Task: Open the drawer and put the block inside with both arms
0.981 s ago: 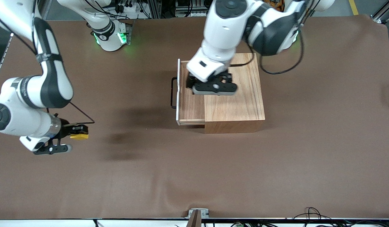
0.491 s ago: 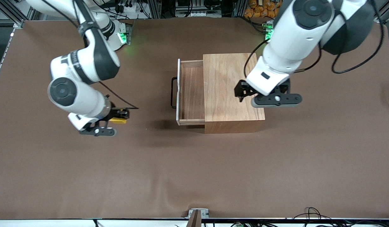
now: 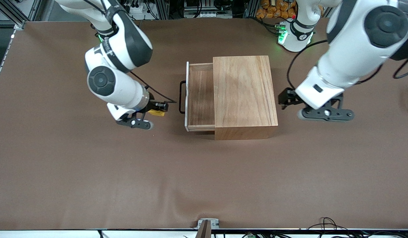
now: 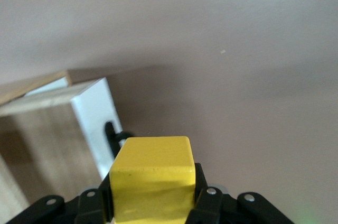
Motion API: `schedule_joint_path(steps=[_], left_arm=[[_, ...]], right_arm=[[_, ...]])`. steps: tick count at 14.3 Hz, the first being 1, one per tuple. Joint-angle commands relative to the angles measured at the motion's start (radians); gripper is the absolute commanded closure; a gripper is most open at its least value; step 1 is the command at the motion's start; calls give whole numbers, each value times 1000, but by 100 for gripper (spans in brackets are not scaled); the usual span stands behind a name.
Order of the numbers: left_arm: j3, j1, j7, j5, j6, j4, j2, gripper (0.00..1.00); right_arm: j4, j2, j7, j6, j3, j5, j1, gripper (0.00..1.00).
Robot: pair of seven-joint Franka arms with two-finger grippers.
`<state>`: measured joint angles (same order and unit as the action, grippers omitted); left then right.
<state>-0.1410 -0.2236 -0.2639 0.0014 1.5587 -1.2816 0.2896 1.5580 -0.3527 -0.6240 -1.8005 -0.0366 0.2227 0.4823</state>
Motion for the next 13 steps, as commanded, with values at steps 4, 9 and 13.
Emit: schedule_joint_path(steps=[4, 9, 13], left_arm=[[-9, 127, 158, -55, -97, -19, -52, 0], [-9, 201, 219, -77, -178, -70, -150, 0], [3, 230, 227, -78, -236, -168, -289, 0]], right_arm=[[2, -28, -157, -131, 12, 0, 234, 80], [7, -66, -154, -163, 12, -28, 248, 79], [13, -95, -157, -184, 12, -31, 251, 74]])
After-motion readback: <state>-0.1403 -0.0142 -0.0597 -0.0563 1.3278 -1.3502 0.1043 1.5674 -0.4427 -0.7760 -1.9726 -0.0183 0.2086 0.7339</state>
